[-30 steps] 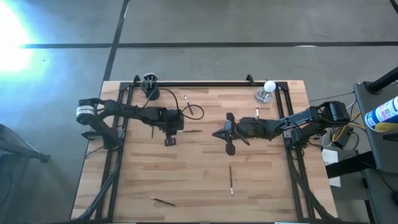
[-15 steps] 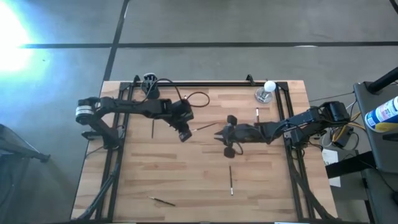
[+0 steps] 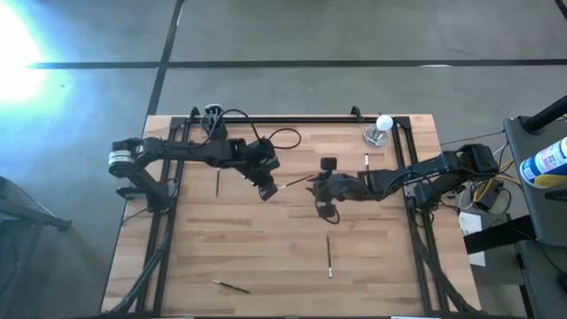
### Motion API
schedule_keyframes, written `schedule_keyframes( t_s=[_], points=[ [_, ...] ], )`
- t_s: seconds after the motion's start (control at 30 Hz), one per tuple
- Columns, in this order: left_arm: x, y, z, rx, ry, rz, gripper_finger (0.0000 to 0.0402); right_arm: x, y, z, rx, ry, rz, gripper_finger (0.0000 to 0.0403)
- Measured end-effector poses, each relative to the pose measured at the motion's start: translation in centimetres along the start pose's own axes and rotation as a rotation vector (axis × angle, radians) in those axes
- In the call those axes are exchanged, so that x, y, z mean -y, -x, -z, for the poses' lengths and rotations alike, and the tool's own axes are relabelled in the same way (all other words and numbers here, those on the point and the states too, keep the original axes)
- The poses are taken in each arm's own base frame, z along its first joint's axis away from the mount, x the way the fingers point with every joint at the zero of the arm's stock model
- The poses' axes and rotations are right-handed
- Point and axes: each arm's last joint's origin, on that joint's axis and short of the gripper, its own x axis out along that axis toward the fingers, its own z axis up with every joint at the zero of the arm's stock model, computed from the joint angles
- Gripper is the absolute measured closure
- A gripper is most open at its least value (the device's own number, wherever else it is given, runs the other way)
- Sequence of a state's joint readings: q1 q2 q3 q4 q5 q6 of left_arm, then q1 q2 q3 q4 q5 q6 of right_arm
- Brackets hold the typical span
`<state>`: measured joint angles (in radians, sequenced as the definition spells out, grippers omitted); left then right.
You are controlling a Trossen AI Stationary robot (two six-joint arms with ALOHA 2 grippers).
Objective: Put items in baskets/containers
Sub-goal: Put the foundation brush into the pen holder
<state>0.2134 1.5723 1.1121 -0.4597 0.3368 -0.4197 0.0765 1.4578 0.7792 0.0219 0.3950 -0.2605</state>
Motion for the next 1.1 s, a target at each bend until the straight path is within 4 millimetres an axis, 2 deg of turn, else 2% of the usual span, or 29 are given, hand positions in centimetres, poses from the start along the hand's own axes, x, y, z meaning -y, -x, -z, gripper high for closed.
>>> schedule_keyframes(
  t_s=[0.23,0.5,0.97,1.1],
  points=[
    [0.3,0.2,-0.3,0.011,-0.011,0.034,0.0401,1.3,-0.5,0.3,-0.015,0.037,0.024,0.0296],
    [0.4,0.2,-0.5,0.024,-0.019,0.042,0.0401,2.2,-0.7,0.1,-0.005,0.037,-0.049,0.0298],
    [0.6,0.3,-0.7,0.025,-0.025,0.074,0.0402,2.4,-0.8,0.2,-0.007,0.004,-0.115,0.0362],
    [0.7,0.4,-0.8,0.031,-0.029,0.083,0.0402,2.4,-0.8,0.4,-0.018,0.004,-0.119,0.0368]
  ],
)
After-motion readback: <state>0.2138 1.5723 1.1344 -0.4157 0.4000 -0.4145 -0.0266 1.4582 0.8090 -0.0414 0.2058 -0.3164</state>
